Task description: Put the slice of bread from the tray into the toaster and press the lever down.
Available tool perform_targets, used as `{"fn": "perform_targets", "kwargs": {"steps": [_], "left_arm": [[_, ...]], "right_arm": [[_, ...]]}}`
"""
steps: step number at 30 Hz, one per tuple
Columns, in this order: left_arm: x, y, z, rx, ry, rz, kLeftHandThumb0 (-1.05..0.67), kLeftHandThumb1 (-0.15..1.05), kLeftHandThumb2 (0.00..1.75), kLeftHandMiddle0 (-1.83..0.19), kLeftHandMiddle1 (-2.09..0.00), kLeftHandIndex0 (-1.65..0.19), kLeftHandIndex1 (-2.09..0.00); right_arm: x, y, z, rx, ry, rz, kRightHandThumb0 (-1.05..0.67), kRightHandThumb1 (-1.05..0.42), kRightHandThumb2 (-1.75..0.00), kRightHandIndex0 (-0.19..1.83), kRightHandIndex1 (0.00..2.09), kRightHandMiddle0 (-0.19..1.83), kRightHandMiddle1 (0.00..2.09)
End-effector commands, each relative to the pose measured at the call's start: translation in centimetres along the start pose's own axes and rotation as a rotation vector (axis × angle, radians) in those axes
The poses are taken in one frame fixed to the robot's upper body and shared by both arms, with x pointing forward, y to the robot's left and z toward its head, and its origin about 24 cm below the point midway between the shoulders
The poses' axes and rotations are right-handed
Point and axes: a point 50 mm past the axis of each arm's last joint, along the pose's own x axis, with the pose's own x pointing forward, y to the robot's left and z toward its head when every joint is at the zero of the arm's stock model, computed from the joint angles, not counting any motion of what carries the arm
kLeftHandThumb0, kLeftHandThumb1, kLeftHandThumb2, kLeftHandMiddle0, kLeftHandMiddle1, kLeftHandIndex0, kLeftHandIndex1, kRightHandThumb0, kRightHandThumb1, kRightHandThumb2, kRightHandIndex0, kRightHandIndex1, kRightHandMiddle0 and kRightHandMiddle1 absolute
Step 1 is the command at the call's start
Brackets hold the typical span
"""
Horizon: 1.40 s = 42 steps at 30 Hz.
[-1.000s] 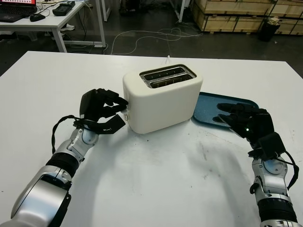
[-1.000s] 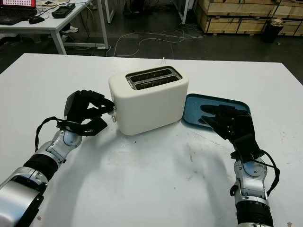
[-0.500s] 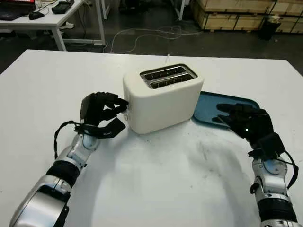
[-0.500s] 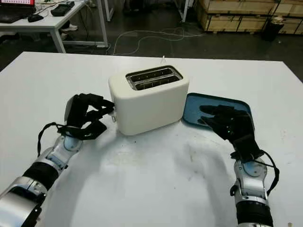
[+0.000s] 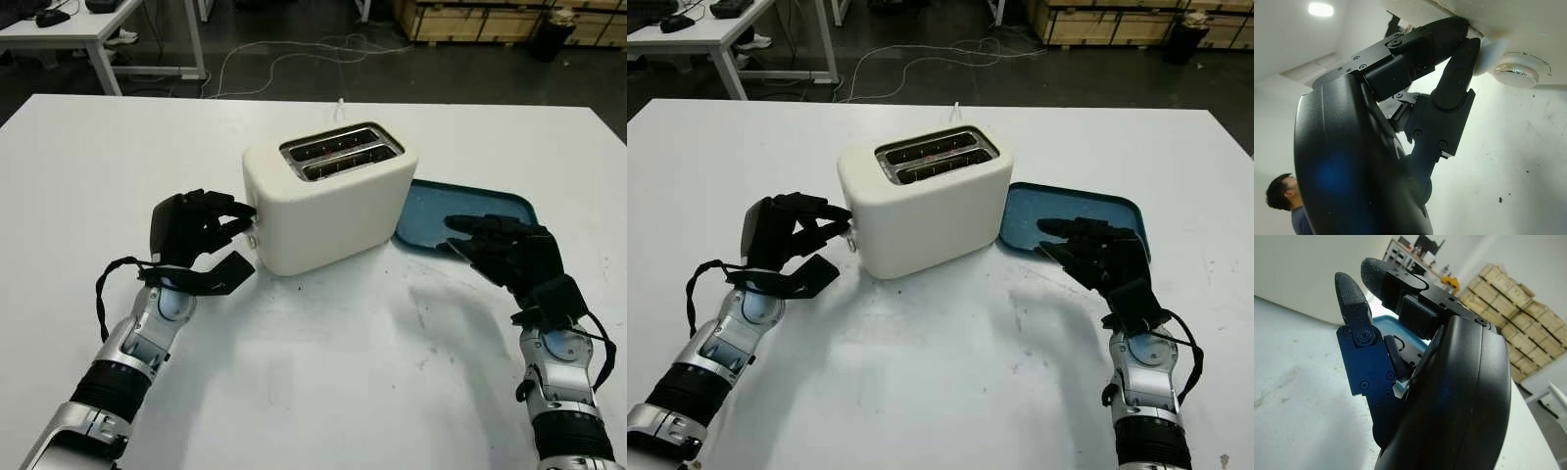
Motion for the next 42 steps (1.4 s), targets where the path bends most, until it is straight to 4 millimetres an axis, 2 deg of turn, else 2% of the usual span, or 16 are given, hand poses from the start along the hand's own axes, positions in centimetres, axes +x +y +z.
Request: {"fn": "perform_targets", "kwargs": {"steps": [1,9,17,21,27,30,34,37,42], "left_arm": [[0.8,-0.9,3.4,-0.063,-0.156,-0.024,-0.14,0.75,0.00,-0.90,-1.60,-1.29,-0.12],[0.2,1.2,3.4,-0.014,-0.177,0.004,-0.11,0.76,0.02,-0.91,-1.57,-1.26,-0.13],[-2.2,5.6,4.7,-0.056,-0.202,0.033,-0.17,0.79,0.02,-0.82,-1.57,-1.21,-0.14],[-3.0,7.5,4.4,-0.046,-0.193,0.053,-0.21,0.83,0.02,-0.76,-1.58,-1.18,-0.14],[-3.2,8.0,3.9,-0.035,-0.162,0.063,-0.20,0.83,0.01,-0.74,-1.61,-1.17,-0.16],[-2.9,8.4,3.9,-0.021,-0.165,0.052,-0.23,0.84,0.01,-0.76,-1.56,-1.17,-0.18],[-2.1,10.5,4.0,0.067,-0.166,0.012,-0.25,0.82,0.00,-0.80,-1.42,-1.16,-0.21],[-1.1,12.2,4.0,0.106,-0.170,-0.006,-0.24,0.80,0.00,-0.83,-1.32,-1.18,-0.21],[1.2,14.7,4.4,0.232,-0.161,-0.060,-0.26,0.74,0.00,-0.96,-0.99,-1.20,-0.16]], "right_arm": [[-0.1,0.1,-0.1,0.004,0.013,-0.008,-0.49,-0.82,0.00,1.22,0.29,1.21,0.00],[0.0,0.4,-0.2,0.027,0.019,-0.005,-0.49,-0.81,0.00,1.21,0.27,1.19,0.00],[0.3,0.5,0.2,0.035,0.001,0.011,-0.51,-0.81,0.00,1.20,0.26,1.18,0.00],[0.4,0.5,0.3,0.034,-0.004,0.007,-0.50,-0.80,0.00,1.21,0.25,1.18,0.00],[0.5,0.6,0.3,0.031,-0.001,0.013,-0.49,-0.80,0.00,1.22,0.24,1.18,0.00],[0.6,0.2,0.5,0.020,-0.007,0.018,-0.50,-0.80,0.00,1.21,0.23,1.18,0.00],[2.0,-1.8,2.4,-0.072,-0.061,0.047,-0.47,-0.80,0.00,1.16,0.19,1.12,0.00],[4.0,-3.6,4.7,-0.184,-0.106,0.061,-0.47,-0.79,0.00,1.16,0.18,1.12,0.00],[8.0,-5.7,9.4,-0.420,-0.149,0.108,-0.53,-0.80,0.00,1.12,0.14,1.07,0.00]]}}
